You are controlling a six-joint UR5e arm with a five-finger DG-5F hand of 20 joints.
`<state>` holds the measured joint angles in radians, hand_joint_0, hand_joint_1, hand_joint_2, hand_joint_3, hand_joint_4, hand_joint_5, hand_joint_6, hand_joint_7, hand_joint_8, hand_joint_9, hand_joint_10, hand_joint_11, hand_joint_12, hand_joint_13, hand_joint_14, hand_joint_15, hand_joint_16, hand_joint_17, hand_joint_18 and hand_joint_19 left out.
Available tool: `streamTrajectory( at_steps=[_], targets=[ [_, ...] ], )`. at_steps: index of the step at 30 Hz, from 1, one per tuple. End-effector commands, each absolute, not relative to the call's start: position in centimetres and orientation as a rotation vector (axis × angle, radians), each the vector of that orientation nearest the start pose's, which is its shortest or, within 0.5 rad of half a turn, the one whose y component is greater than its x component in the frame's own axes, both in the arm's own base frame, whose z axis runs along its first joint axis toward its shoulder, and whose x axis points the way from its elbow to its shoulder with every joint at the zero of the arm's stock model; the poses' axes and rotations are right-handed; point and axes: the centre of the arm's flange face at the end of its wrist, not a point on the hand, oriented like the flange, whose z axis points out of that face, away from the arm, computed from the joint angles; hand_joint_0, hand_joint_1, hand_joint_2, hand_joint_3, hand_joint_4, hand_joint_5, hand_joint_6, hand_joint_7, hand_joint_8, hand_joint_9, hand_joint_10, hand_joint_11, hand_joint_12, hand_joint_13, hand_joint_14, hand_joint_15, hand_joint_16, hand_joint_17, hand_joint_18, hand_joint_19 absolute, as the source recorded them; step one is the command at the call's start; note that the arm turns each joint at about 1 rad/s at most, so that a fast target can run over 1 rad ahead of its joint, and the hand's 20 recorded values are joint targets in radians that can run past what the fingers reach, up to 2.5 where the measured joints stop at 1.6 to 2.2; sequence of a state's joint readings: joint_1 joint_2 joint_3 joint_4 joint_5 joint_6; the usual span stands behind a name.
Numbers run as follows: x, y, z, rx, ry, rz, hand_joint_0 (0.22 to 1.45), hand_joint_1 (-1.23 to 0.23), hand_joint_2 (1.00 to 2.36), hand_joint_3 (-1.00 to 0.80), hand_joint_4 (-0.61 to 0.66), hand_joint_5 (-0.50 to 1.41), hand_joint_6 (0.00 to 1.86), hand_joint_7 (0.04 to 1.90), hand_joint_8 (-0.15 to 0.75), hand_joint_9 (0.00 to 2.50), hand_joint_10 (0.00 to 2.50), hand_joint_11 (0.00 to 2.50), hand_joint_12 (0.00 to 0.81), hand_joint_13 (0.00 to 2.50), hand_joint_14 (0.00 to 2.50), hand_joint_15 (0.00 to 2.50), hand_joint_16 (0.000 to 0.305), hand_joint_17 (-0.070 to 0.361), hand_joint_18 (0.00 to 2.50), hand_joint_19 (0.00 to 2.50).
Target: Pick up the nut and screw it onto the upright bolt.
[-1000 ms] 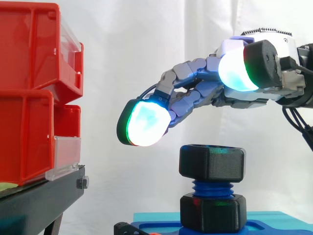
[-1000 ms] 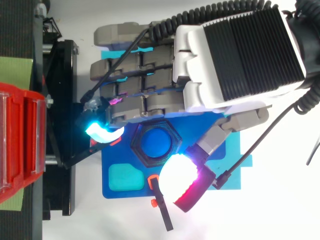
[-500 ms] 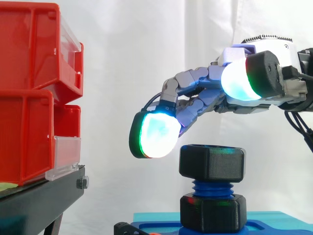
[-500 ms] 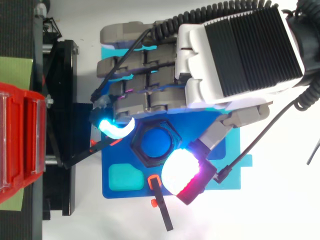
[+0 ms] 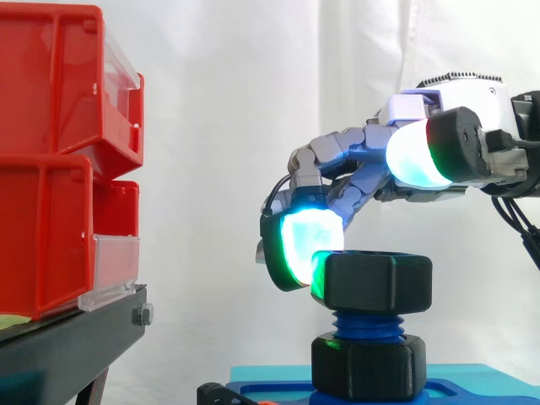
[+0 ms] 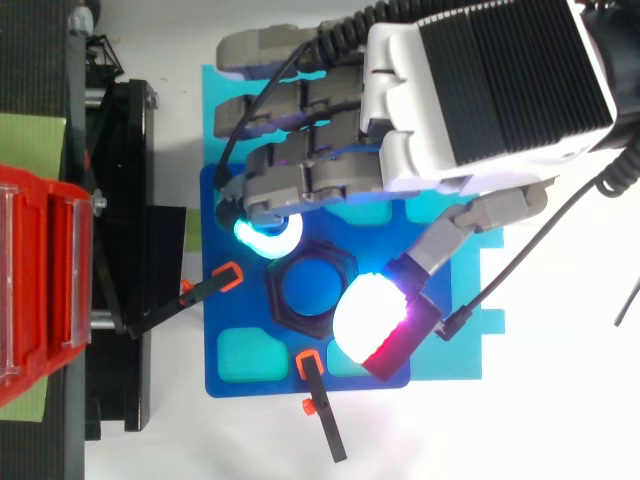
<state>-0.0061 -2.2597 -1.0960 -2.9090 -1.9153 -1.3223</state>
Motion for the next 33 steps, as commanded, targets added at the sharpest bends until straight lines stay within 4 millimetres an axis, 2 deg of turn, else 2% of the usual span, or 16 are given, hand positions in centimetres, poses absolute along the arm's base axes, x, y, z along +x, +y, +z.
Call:
streamTrajectory(
  at_steps=[1, 8, 15, 18, 21, 23, 24, 25, 29, 33],
  targets=[
    [74.7, -10.8, 30.9, -0.072, 1.573, 0.455, 0.54, -0.21, 1.00, -0.50, 0.18, 0.03, 0.50, 1.41, 0.261, 0.83, 0.00, 0.00, 0.226, 0.59, 0.00, 0.00, 0.017, 0.039, 0.22, 0.00],
    [74.7, -11.4, 31.0, -0.071, 1.571, 0.451, 0.55, -0.24, 1.00, -0.50, 0.12, 0.07, 0.50, 1.44, 0.251, 0.98, 0.00, 0.00, 0.203, 0.67, 0.00, 0.00, 0.014, 0.031, 0.30, 0.00],
    [74.5, -11.8, 30.9, -0.081, 1.574, 0.460, 0.55, -0.27, 1.00, -0.50, 0.09, 0.09, 0.50, 1.40, 0.149, 1.19, 0.00, 0.00, 0.147, 0.77, 0.00, 0.00, 0.007, 0.016, 0.43, 0.00],
    [74.4, -12.1, 31.0, -0.081, 1.573, 0.458, 0.55, -0.26, 1.00, -0.50, 0.07, 0.09, 0.50, 1.42, 0.153, 1.19, 0.00, 0.00, 0.144, 0.77, 0.00, 0.00, 0.007, 0.016, 0.43, 0.00],
    [74.6, -12.2, 31.4, -0.080, 1.565, 0.457, 0.54, -0.24, 1.00, -0.50, 0.10, 0.06, 0.50, 1.39, 0.207, 1.16, 0.00, 0.00, 0.158, 0.73, 0.00, 0.00, 0.009, 0.019, 0.39, 0.00],
    [74.6, -12.3, 31.8, -0.084, 1.561, 0.459, 0.54, -0.21, 1.00, -0.50, 0.23, 0.00, 0.50, 1.20, 0.241, 1.10, 0.00, 0.00, 0.180, 0.69, 0.00, 0.00, 0.011, 0.026, 0.32, 0.00],
    [74.7, -12.3, 32.0, -0.086, 1.558, 0.460, 0.54, -0.21, 1.00, -0.50, 0.23, 0.00, 0.50, 1.18, 0.242, 1.09, 0.00, 0.00, 0.181, 0.69, 0.00, 0.00, 0.012, 0.026, 0.32, 0.00],
    [74.7, -12.2, 32.3, -0.088, 1.557, 0.462, 0.53, -0.20, 1.00, -0.50, 0.26, -0.03, 0.50, 1.07, 0.242, 1.04, 0.00, 0.00, 0.194, 0.66, 0.00, 0.00, 0.013, 0.029, 0.30, 0.00],
    [75.0, -12.3, 34.0, -0.094, 1.555, 0.464, 0.53, -0.19, 1.00, -0.50, 0.24, -0.08, 0.50, 0.84, 0.241, 0.94, 0.00, 0.00, 0.213, 0.63, 0.00, 0.00, 0.015, 0.035, 0.26, 0.00],
    [75.1, -12.3, 34.7, -0.094, 1.552, 0.464, 0.52, -0.18, 1.00, -0.50, 0.23, -0.10, 0.50, 0.75, 0.236, 0.89, 0.00, 0.00, 0.226, 0.60, 0.00, 0.00, 0.019, 0.042, 0.23, 0.00]
  ],
)
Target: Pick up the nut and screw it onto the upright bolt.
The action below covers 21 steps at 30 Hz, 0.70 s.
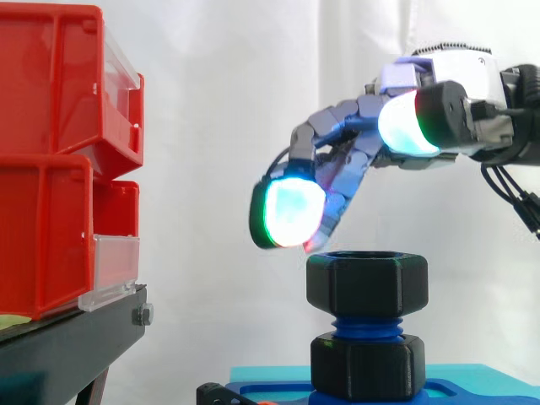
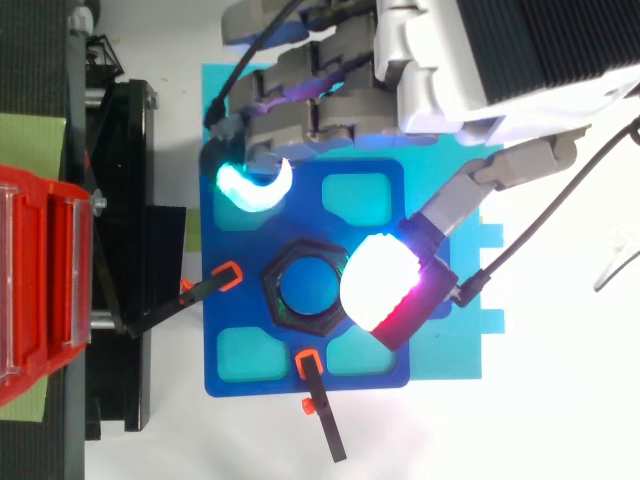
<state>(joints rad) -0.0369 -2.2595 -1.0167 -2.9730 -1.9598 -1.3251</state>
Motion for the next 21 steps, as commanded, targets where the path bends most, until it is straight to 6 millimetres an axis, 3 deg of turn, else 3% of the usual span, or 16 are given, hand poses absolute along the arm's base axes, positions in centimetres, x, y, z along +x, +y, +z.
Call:
streamTrajectory(
  at_steps=[1, 5, 11, 21],
  targets=[
    [75.2, -12.1, 34.8, -0.098, 1.546, 0.465, 0.52, -0.18, 1.00, -0.50, 0.22, -0.10, 0.50, 0.73, 0.235, 0.88, 0.00, 0.00, 0.232, 0.58, 0.00, 0.00, 0.019, 0.043, 0.22, 0.00],
    [75.5, -11.3, 34.5, -0.105, 1.527, 0.468, 0.51, -0.17, 1.00, -0.50, 0.21, -0.11, 0.50, 0.70, 0.224, 0.80, 0.00, 0.00, 0.246, 0.54, 0.00, 0.00, 0.022, 0.050, 0.19, 0.00],
    [75.6, -9.8, 32.3, -0.096, 1.519, 0.476, 0.51, -0.15, 1.00, -0.50, 0.21, -0.12, 0.50, 0.71, 0.224, 0.74, 0.00, 0.00, 0.264, 0.49, 0.00, 0.00, 0.025, 0.057, 0.15, 0.00],
    [75.5, -8.0, 31.9, -0.088, 1.543, 0.510, 0.51, -0.14, 1.00, -0.50, 0.23, -0.10, 0.50, 0.80, 0.232, 0.72, 0.00, 0.00, 0.268, 0.47, 0.00, 0.00, 0.026, 0.059, 0.13, 0.00]
  ],
)
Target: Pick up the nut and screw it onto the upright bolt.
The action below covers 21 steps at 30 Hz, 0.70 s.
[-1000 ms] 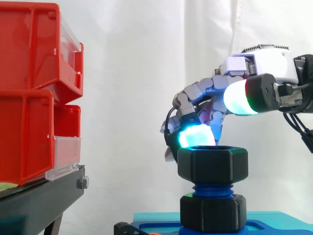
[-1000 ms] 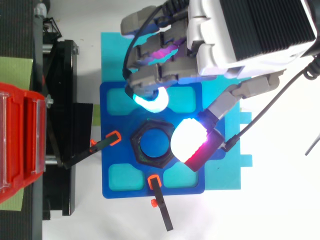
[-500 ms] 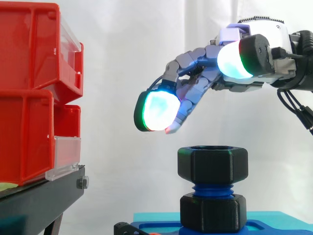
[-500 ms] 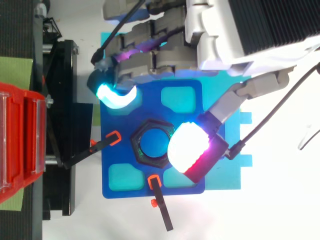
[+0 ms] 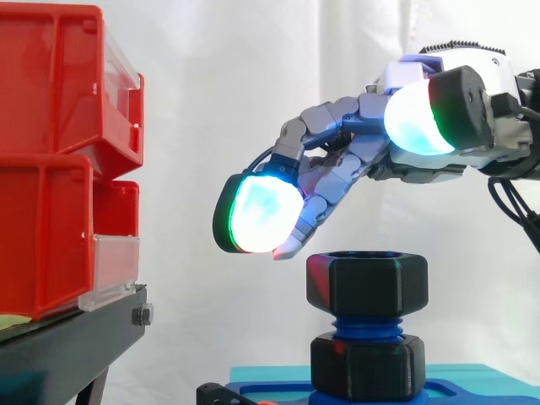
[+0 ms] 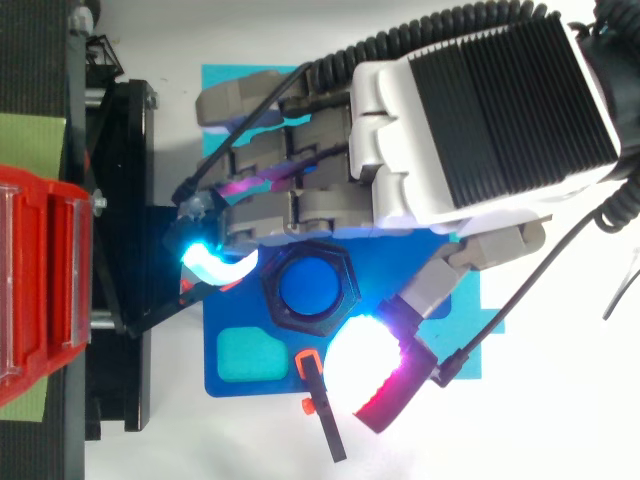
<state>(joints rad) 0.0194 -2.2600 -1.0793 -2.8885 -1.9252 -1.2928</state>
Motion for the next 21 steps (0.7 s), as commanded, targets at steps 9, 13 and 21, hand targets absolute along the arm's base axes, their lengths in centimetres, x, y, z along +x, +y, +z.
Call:
streamTrajectory(
  at_steps=[9, 13, 21],
  targets=[
    [75.47, -7.79, 31.65, -0.089, 1.555, 0.515, 0.52, -0.16, 1.00, -0.50, 0.28, -0.06, 0.50, 0.97, 0.241, 0.74, 0.00, 0.00, 0.261, 0.49, 0.00, 0.00, 0.025, 0.056, 0.13, 0.00],
    [75.33, -7.78, 31.51, -0.087, 1.568, 0.518, 0.52, -0.17, 1.00, -0.50, 0.27, -0.04, 0.50, 1.06, 0.245, 0.75, 0.00, 0.00, 0.257, 0.49, 0.00, 0.00, 0.024, 0.054, 0.14, 0.00],
    [75.26, -8.02, 31.42, -0.086, 1.571, 0.514, 0.53, -0.20, 1.00, -0.50, 0.21, 0.00, 0.50, 1.39, 0.250, 0.81, 0.00, 0.00, 0.238, 0.53, 0.00, 0.00, 0.021, 0.047, 0.18, 0.00]
  ],
)
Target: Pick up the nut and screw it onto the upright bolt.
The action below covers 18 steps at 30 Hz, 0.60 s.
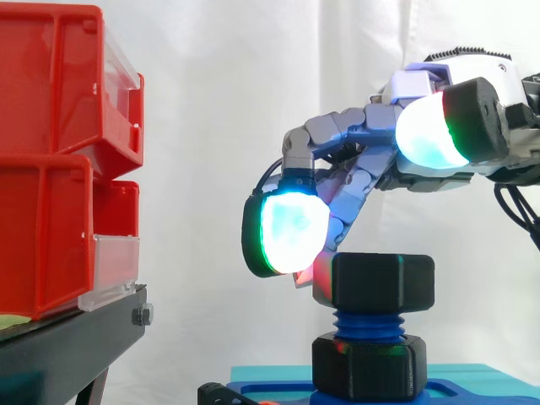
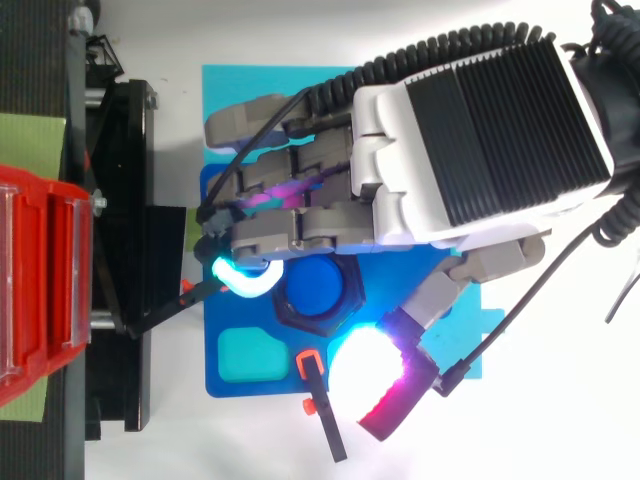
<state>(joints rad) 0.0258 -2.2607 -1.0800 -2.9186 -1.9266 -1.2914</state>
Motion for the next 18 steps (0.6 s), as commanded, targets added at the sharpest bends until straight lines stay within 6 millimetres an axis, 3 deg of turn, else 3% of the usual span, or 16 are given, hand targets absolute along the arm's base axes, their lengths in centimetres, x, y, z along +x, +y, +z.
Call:
streamTrajectory(
  at_steps=[1, 14, 18],
  targets=[
    [75.3, -8.1, 31.5, -0.086, 1.570, 0.514, 0.54, -0.20, 1.00, -0.50, 0.21, 0.00, 0.50, 1.43, 0.250, 0.82, 0.00, 0.00, 0.237, 0.54, 0.00, 0.00, 0.021, 0.046, 0.19, 0.00],
    [75.0, -9.3, 31.6, -0.089, 1.569, 0.511, 0.55, -0.23, 1.00, -0.50, 0.12, 0.05, 0.50, 1.58, 0.249, 0.89, 0.00, 0.00, 0.211, 0.61, 0.00, 0.00, 0.017, 0.038, 0.28, 0.00],
    [74.9, -10.0, 31.5, -0.092, 1.570, 0.503, 0.55, -0.25, 1.00, -0.50, 0.10, 0.06, 0.51, 1.55, 0.255, 0.99, 0.00, 0.00, 0.188, 0.69, 0.00, 0.00, 0.014, 0.030, 0.36, 0.00]
  ],
)
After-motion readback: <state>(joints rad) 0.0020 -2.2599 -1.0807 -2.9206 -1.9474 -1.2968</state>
